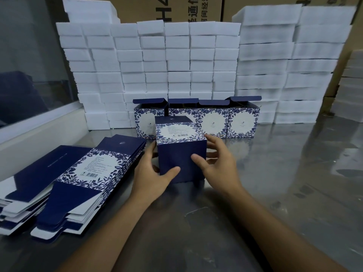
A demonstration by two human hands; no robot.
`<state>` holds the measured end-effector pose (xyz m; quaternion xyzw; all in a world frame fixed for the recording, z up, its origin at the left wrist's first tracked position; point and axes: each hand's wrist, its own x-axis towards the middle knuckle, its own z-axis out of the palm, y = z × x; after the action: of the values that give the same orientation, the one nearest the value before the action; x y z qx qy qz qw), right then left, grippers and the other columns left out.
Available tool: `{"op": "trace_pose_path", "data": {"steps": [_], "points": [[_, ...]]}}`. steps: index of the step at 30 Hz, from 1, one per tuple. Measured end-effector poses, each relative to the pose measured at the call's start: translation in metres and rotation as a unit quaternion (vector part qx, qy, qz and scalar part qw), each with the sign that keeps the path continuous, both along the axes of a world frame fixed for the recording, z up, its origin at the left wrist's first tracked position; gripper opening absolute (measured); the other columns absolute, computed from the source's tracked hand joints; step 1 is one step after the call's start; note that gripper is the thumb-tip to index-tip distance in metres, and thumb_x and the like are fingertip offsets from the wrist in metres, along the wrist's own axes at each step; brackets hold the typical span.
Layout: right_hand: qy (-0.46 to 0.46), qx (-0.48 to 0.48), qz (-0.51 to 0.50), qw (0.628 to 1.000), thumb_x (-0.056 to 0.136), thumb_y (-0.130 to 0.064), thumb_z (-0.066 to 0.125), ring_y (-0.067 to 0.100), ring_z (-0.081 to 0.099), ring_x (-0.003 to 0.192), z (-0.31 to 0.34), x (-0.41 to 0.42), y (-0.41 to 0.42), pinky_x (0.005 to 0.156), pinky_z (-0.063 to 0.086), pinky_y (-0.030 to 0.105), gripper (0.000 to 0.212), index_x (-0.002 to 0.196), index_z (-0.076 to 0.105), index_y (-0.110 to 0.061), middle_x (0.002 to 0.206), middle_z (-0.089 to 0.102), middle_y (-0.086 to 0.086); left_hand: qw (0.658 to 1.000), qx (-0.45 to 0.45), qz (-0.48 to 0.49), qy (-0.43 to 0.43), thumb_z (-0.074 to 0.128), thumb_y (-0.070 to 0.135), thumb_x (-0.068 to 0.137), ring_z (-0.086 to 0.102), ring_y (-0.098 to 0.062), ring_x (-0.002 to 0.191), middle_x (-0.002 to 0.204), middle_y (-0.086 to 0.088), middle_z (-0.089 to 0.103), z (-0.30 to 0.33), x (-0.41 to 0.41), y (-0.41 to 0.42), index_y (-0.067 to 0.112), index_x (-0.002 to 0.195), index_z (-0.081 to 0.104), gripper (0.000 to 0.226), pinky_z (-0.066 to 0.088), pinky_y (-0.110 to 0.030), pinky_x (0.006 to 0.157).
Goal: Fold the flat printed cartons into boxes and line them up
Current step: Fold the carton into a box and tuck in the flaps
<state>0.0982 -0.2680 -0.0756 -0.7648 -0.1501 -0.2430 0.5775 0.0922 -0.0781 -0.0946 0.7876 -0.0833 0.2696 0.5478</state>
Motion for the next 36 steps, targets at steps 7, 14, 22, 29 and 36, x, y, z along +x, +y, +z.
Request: {"op": "trace_pose_path", "data": {"steps": [7, 14, 22, 29, 36], "points": [[0.049, -0.049, -0.026, 0.997, 0.072, -0.027, 0.091, 0.004, 0.067, 0.082, -0.005, 0.002, 0.001, 0.070, 0.061, 0.032, 0.061, 0.117, 0.051, -0.040, 0.105, 0.061, -0.023, 0.995, 0.061, 0.070, 0.028, 0.085, 0.025, 0.070, 0.066, -0.006, 0.065, 0.077, 0.016, 0.070, 0.003, -0.001, 0.004, 0.038, 0.099, 0.069, 0.035, 0.058, -0.028, 0.065], [0.013, -0.104, -0.090, 0.990, 0.074, -0.037, 0.087, -0.001, 0.063, 0.078, -0.006, -0.002, 0.007, 0.070, 0.058, 0.033, 0.046, 0.099, 0.050, -0.042, 0.091, 0.063, -0.025, 0.989, 0.058, 0.139, -0.012, 0.087, 0.031, 0.066, 0.067, -0.004, 0.064, 0.072, 0.016, 0.070, 0.007, -0.007, 0.002, 0.026, 0.084, 0.069, 0.026, 0.059, -0.035, 0.064], [0.000, -0.127, -0.148, 0.981, 0.077, -0.044, 0.083, 0.011, 0.062, 0.076, -0.003, -0.007, 0.013, 0.069, 0.053, 0.039, 0.037, 0.089, 0.054, -0.024, 0.082, 0.065, -0.013, 0.974, 0.087, 0.196, -0.069, 0.088, 0.035, 0.065, 0.060, -0.001, 0.057, 0.059, 0.018, 0.060, 0.011, -0.011, -0.003, 0.019, 0.072, 0.065, 0.029, 0.048, -0.024, 0.054], [-0.020, -0.129, -0.155, 0.979, 0.077, -0.045, 0.082, 0.002, 0.053, 0.072, -0.003, -0.008, 0.013, 0.063, 0.042, 0.028, 0.041, 0.083, 0.045, -0.030, 0.079, 0.056, -0.016, 0.973, 0.106, 0.196, -0.065, 0.086, 0.037, 0.067, 0.060, -0.005, 0.058, 0.061, 0.014, 0.061, 0.010, -0.010, -0.004, 0.018, 0.078, 0.064, 0.032, 0.048, -0.027, 0.057], [0.023, 0.004, -0.066, 0.998, 0.077, -0.079, 0.050, 0.002, 0.061, 0.078, -0.003, -0.014, 0.016, 0.071, 0.051, 0.032, 0.052, 0.089, 0.055, -0.029, 0.086, 0.064, -0.013, 0.993, 0.020, 0.091, -0.079, 0.061, 0.067, 0.075, 0.063, -0.001, 0.069, 0.072, 0.016, 0.067, 0.011, -0.013, -0.005, 0.027, 0.081, 0.060, 0.041, 0.052, -0.030, 0.064]]}}
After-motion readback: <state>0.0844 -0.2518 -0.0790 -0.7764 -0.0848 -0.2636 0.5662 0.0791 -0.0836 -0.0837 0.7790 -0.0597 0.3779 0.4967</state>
